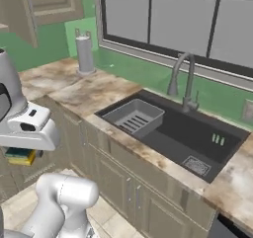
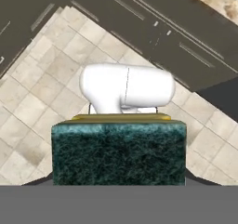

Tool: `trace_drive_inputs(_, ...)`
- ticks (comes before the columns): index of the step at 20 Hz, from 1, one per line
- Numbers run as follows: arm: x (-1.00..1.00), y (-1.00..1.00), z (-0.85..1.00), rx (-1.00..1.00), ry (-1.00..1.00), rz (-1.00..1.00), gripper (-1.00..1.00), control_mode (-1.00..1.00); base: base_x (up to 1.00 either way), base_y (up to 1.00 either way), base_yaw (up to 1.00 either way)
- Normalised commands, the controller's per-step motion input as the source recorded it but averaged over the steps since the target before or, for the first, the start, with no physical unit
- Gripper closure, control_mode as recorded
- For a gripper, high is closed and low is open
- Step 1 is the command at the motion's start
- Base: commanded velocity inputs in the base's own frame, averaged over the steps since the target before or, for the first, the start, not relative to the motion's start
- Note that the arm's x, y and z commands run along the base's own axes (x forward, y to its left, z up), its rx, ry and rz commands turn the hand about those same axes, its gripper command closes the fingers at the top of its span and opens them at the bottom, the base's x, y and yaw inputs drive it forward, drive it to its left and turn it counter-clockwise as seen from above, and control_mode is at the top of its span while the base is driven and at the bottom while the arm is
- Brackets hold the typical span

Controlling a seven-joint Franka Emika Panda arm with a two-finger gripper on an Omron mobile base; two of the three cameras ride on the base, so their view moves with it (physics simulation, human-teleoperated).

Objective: Pick up the sponge and sponge from the sink, and place them back in the cabinet, and close the cabinet doors.

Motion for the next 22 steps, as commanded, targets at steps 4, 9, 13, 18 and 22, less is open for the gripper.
trace_drive_inputs(4, 0.0, 0.0, 0.0, 0.0, 0.0, 0.0, 1.0, 1.0, 0.0, 0.0, 0.64)
trace_drive_inputs(9, 0.0, 0.0, 0.0, 0.0, 0.0, 0.0, 1.0, 1.0, 0.02, 0.0, 0.62)
trace_drive_inputs(13, 0.0, 0.0, 0.0, 0.0, 0.0, 0.0, 1.0, 1.0, 0.02, 0.0, 0.62)
trace_drive_inputs(18, 0.0, 0.0, 0.0, 0.0, 0.0, 0.0, 1.0, 1.0, 0.01, 0.0, 0.63)
trace_drive_inputs(22, 0.0, 0.0, 0.0, 0.0, 0.0, 0.0, 1.0, 1.0, 0.05, 0.0, 0.62)
